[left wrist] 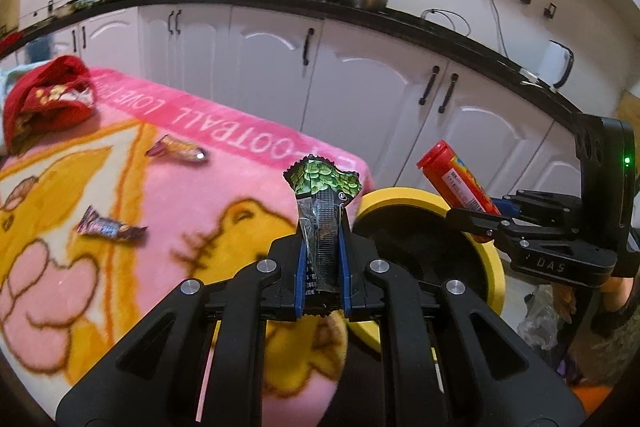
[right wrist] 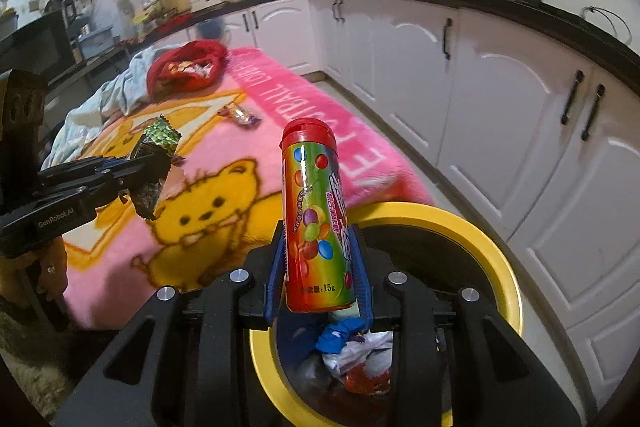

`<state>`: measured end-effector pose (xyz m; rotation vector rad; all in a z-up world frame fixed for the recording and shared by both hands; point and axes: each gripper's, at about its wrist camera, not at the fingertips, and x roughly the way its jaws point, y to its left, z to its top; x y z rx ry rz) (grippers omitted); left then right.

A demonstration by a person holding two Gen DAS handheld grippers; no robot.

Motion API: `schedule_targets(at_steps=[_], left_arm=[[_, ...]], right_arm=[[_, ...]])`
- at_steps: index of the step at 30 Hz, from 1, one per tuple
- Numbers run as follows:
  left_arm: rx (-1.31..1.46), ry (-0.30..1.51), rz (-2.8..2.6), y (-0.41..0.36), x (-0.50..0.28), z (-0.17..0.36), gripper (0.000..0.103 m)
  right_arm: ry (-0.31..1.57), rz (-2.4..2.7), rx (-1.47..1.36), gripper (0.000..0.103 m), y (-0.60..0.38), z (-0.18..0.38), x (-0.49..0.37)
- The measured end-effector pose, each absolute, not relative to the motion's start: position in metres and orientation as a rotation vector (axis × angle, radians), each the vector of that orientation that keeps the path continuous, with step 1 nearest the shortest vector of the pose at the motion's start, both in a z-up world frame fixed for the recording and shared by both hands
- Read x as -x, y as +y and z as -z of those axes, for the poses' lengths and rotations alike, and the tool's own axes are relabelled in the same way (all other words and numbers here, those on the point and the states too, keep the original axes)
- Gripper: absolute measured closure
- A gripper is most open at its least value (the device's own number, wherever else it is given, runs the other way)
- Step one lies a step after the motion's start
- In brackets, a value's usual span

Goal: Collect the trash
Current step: 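Carry the wrapper and candy tube over the yellow bin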

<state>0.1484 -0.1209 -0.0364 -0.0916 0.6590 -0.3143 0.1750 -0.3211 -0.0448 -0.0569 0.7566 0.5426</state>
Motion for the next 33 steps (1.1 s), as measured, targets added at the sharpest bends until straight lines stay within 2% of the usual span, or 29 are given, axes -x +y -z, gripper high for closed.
schedule_targets(at_steps=[33], left_arm=[[0.002, 0.676, 0.475, -0.212, -0.174, 0.045, 0.094]], right_arm=[[0.809, -0.393, -0.039, 0.074, -0.393, 0.078, -0.153]])
